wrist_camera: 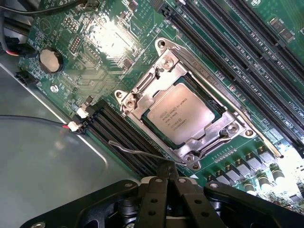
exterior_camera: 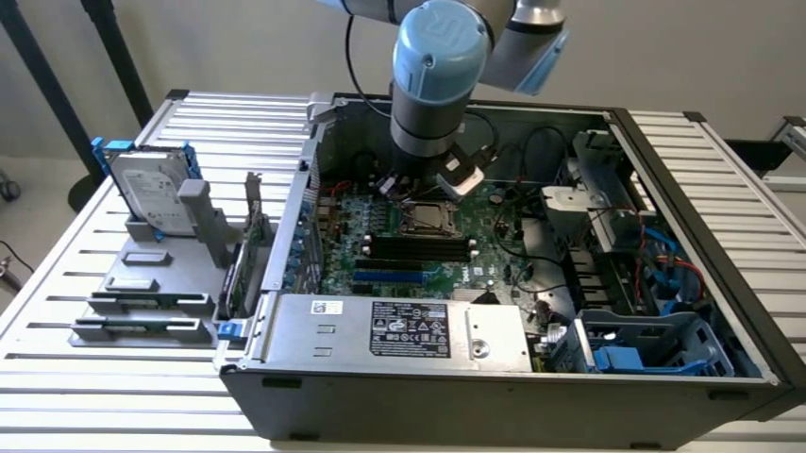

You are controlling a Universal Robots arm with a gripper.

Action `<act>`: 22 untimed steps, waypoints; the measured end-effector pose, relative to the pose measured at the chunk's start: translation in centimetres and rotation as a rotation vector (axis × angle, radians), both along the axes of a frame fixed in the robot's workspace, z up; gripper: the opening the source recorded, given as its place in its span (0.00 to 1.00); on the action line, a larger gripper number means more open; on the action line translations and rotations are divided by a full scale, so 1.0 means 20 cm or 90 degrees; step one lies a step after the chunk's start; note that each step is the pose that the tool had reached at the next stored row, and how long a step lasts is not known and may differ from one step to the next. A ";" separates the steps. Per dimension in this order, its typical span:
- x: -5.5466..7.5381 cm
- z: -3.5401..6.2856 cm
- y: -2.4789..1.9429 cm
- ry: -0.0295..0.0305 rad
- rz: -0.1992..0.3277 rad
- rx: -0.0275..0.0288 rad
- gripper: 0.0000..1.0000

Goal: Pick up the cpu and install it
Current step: 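Install the first cpu locking lever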

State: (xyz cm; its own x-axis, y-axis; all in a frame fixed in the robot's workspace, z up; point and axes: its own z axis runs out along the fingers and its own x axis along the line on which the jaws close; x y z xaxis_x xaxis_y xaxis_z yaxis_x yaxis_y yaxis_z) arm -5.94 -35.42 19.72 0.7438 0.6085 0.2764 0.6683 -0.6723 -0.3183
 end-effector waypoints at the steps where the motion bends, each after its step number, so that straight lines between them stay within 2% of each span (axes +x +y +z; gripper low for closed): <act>1: 0.00 0.000 0.001 0.0000 0.000 -0.0001 0.11; 8: 0.01 -0.001 0.020 0.0000 0.000 -0.0004 0.11; 11: 0.01 -0.001 0.020 0.0005 0.000 -0.0023 0.11; 22: 0.01 0.001 0.010 0.0013 0.000 -0.0025 0.11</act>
